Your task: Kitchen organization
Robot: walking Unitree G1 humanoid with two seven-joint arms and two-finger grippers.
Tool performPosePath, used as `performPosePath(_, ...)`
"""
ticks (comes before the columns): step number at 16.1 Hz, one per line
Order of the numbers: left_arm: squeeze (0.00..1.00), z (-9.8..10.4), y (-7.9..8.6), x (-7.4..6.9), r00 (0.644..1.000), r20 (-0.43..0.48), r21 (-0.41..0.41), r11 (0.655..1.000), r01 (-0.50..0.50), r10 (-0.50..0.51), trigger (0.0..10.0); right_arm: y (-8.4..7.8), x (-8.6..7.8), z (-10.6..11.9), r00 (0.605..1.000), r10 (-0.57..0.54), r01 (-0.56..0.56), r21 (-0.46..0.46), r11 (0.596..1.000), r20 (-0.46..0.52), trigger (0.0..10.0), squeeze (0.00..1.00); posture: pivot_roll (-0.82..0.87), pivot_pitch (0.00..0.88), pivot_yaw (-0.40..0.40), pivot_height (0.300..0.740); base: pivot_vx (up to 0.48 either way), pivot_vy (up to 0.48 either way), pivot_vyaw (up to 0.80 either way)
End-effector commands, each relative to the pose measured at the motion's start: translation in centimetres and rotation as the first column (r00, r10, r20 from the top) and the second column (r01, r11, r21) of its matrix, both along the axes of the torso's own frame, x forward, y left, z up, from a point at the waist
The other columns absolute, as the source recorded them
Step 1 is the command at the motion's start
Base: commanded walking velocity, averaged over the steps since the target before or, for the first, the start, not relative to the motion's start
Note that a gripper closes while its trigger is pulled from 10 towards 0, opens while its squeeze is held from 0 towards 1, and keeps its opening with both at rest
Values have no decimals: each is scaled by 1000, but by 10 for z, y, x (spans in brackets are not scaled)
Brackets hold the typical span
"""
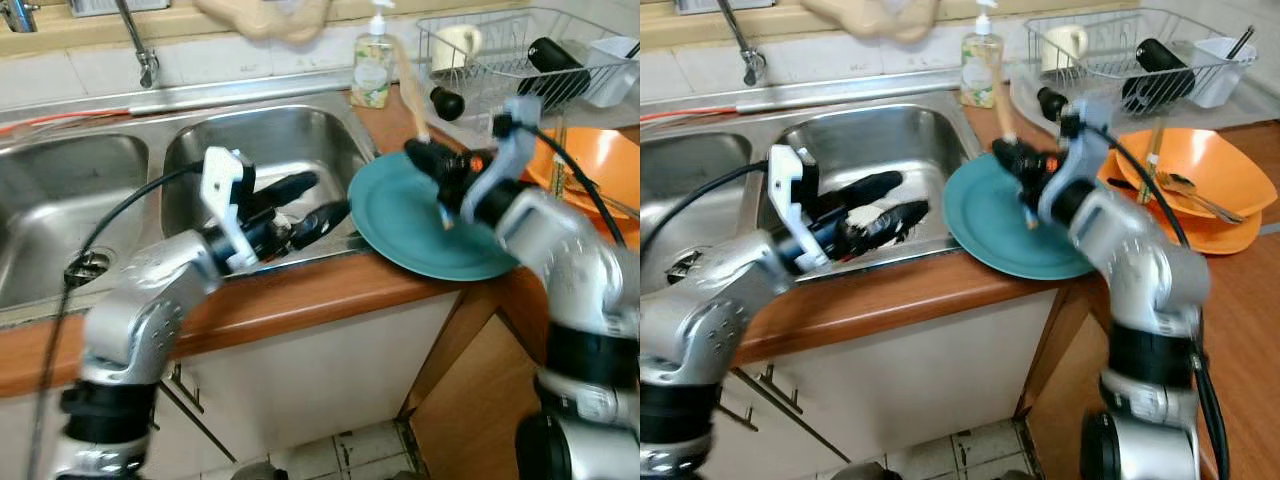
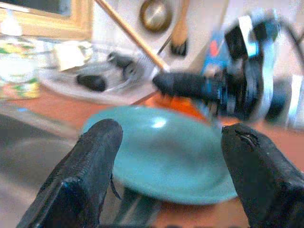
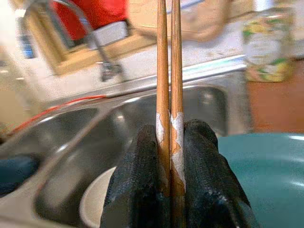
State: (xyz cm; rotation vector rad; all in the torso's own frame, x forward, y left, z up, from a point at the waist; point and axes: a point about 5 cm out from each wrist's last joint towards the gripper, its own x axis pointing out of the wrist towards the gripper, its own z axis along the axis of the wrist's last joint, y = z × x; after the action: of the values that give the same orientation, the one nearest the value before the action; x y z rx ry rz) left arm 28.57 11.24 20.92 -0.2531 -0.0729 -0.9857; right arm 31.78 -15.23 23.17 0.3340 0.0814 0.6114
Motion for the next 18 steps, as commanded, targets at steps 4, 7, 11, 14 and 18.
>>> performPosePath(4, 0, 18, -12, 5, 988, -46, -285, 950, 126, -145, 10000, 15, -40, -1, 956, 287, -288, 10, 958, 60, 1020, 0, -92, 0, 89, 740, 0, 0, 0)
performPosePath(7, 0, 17, -21, 7, 958, -95, -390, 896, 213, -269, 10000, 26, -55, -9, 918, 391, -392, -6, 920, 59, 0, 0, -97, 0, 103, 740, 0, 0, 0)
performPosePath(11, 0, 7, -31, 11, 927, -150, -411, 874, 259, -345, 0, 31, -60, -5, 896, 429, -431, -3, 902, 111, 0, 0, -97, 0, 104, 740, 0, 0, 0)
performPosePath(14, 0, 6, -29, 12, 919, -164, -447, 858, 254, -358, 0, 31, -59, -6, 905, 414, -413, -24, 910, 103, 0, 0, -98, 0, 102, 740, 0, 0, 0)
performPosePath(18, 0, 8, -24, 12, 918, -159, -483, 839, 250, -364, 0, 33, -59, -9, 906, 414, -412, -42, 910, 88, 0, 0, -95, 0, 99, 740, 0, 0, 0)
